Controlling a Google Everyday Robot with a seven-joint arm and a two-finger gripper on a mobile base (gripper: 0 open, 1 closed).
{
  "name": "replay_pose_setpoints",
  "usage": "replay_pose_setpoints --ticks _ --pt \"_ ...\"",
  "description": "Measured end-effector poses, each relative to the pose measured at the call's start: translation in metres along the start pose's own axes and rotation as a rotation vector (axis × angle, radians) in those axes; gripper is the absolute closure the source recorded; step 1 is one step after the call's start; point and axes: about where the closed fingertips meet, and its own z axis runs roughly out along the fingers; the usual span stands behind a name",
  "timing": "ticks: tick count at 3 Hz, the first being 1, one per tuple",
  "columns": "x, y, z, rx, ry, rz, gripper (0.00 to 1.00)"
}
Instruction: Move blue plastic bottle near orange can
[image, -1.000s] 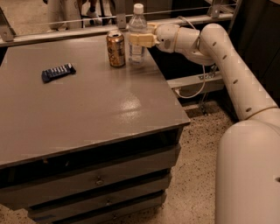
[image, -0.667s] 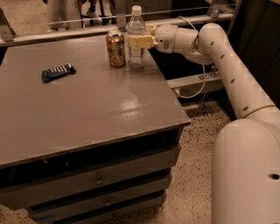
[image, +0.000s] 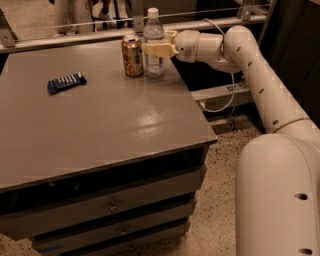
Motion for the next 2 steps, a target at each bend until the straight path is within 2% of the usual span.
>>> replay_pose_setpoints --ticks 1,2 --pt "0.005 0.003 0.001 -0.016 0.017 0.006 0.0" --pt "0.004 0.004 -0.009 -0.021 0.017 0.001 0.0"
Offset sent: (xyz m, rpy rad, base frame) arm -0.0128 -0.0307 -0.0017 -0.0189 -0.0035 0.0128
